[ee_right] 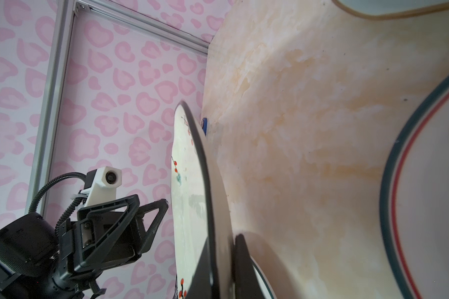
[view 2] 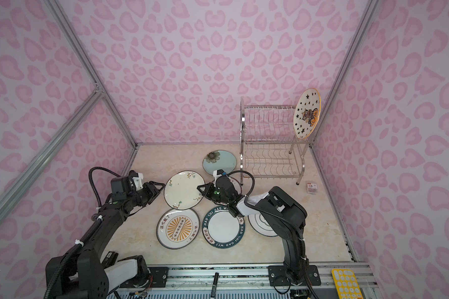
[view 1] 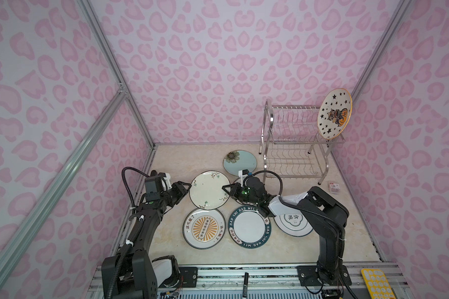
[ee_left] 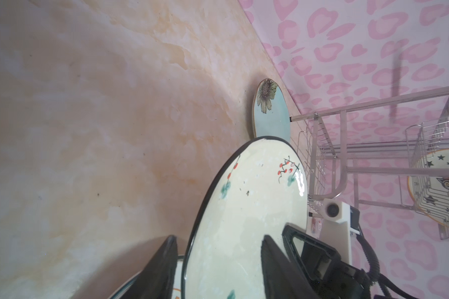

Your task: Load the plates into the dish rack

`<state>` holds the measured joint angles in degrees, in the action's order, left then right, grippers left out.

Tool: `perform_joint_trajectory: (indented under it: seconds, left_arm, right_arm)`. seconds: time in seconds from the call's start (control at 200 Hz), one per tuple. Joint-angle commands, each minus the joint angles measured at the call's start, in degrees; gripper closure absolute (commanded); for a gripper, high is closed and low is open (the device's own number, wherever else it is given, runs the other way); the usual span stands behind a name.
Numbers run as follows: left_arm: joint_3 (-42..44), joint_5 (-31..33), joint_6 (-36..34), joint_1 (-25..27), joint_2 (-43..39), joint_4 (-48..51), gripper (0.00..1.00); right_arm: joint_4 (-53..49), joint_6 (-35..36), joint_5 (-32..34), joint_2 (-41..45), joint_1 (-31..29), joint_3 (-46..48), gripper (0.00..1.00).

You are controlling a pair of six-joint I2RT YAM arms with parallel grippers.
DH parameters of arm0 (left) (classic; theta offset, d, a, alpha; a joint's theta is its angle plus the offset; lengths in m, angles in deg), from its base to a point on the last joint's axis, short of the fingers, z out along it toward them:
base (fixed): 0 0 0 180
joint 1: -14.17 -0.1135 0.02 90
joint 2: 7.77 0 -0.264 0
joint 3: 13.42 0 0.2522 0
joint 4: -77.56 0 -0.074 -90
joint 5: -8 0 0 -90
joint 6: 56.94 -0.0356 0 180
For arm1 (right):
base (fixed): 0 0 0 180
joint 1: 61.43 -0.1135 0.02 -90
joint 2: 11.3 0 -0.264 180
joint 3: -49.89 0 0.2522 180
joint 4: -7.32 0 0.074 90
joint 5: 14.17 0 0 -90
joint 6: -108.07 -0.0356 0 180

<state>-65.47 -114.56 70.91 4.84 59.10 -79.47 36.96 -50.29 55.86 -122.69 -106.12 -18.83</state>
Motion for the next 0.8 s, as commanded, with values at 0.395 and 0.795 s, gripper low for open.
perform_joint_trajectory:
  seconds: [0.395, 0.795]
  left_arm:
    - [0.5, -5.6, -2.0, 1.8, 3.4, -2.6, 0.48]
    - [0.7, -6.5, -1.1, 3.9, 3.0, -4.5, 0.78]
  right_arm:
    - [7.4, -0.1, -2.2, 1.9, -0.4, -0.8, 1.00]
    - [6.7, 1.2, -4.1, 2.7, -0.5, -1.2, 1.00]
